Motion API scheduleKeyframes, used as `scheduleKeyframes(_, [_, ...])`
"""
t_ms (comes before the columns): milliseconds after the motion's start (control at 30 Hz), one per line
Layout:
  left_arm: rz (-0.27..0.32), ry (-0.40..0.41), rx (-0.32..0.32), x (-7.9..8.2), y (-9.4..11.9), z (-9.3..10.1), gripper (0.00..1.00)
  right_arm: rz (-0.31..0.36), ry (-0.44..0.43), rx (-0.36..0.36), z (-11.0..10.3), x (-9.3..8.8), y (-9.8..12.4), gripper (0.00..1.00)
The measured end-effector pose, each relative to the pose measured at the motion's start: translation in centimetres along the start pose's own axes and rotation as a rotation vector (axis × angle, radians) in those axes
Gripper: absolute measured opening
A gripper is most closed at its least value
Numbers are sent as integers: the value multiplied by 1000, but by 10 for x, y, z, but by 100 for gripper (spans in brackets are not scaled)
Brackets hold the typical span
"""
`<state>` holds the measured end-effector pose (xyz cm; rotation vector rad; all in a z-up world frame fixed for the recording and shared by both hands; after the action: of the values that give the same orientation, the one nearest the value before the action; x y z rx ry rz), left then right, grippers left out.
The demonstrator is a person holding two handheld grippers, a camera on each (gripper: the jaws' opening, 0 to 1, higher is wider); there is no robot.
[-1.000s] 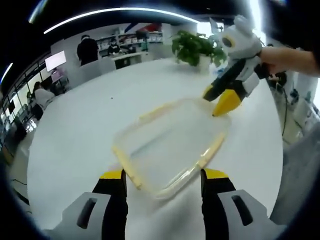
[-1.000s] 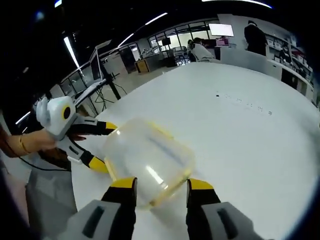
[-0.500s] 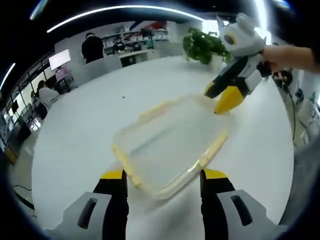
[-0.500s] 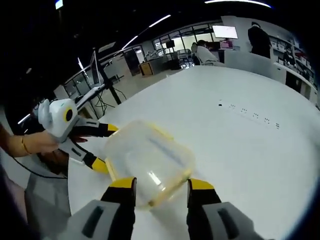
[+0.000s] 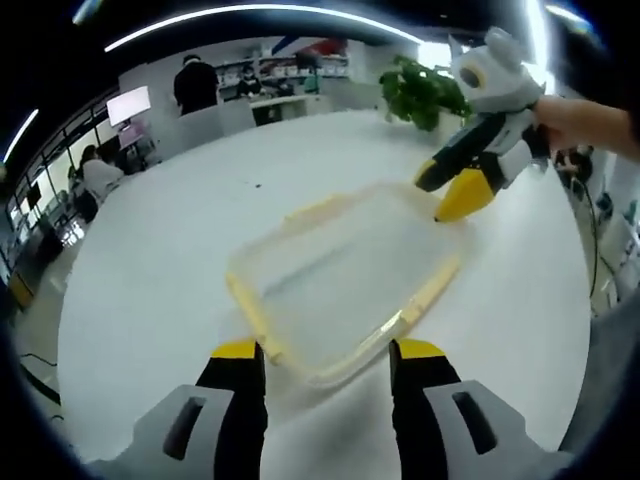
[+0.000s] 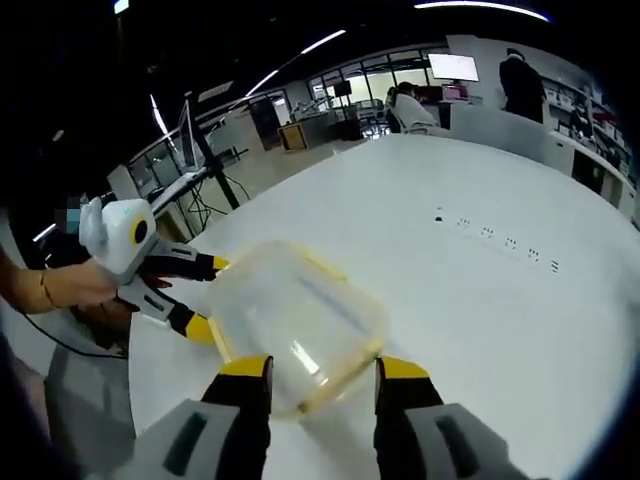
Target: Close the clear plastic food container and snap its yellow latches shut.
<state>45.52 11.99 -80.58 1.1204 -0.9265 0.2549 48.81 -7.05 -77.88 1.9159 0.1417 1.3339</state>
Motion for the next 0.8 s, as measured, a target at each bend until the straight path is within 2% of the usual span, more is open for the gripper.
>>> scheduleKeyframes(67, [4,7,7,-1,2,-1,48,-10,24,-45,0,0,2,42])
scheduleKeyframes(133, [9,22,-1,-2,5,0,49,-10,41,-53,-2,0,4,43])
scheduleKeyframes(367, [34,23,5,-7,30,2,49,26,11,-91,-16,-5,23,44])
scheduleKeyframes(500, [71,21,-4,-8,47,1,51,37,28,-92,-26,-5,36,45])
scheduleKeyframes(567, [114,30,3,-4,57,1,52,56,36,-105,-29,-3,43,46])
scheduleKeyframes(667, [161,55,4,-2,72,1,54,91,21,-119,-35,-1,51,48])
scheduleKeyframes(800, [184,52,8,-2,86,4,58,115,-13,-124,-46,-5,60,52])
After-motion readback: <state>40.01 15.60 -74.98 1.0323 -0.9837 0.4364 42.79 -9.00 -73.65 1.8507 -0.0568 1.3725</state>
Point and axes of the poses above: the point that each gripper's makers call its tool centre point, and the gripper's own axes: y roughly backward along the fingers, z roughly to its right, x roughly out of its top, the point moved 6 cm from there along y, roughly backward along the fingers, and after that the axes turned 10 degrees about y, right-handed, at the moved point
